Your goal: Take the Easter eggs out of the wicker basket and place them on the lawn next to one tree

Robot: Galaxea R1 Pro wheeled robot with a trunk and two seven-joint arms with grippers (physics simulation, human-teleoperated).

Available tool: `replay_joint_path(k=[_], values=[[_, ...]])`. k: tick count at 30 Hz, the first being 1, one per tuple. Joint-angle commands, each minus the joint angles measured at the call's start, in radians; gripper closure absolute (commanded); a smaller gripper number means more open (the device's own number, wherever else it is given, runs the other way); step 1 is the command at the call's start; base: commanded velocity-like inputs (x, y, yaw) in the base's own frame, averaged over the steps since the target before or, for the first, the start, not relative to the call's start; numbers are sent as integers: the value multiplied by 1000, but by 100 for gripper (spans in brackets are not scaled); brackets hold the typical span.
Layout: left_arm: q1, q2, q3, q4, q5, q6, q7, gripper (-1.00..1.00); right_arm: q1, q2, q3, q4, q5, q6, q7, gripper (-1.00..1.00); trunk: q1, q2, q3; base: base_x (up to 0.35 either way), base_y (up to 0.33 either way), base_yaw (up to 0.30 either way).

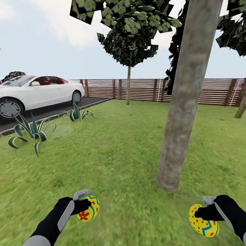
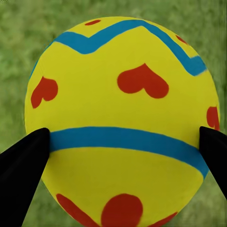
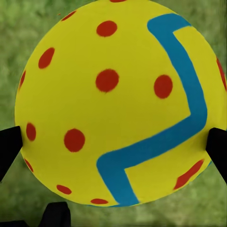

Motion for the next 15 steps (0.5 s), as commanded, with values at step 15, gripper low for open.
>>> replay_joint_path(k=[15], values=[[0, -17, -5, 1, 7, 2, 7, 100, -1, -1, 7, 7, -6, 3, -4, 100, 0, -1, -1, 207, 4, -164]])
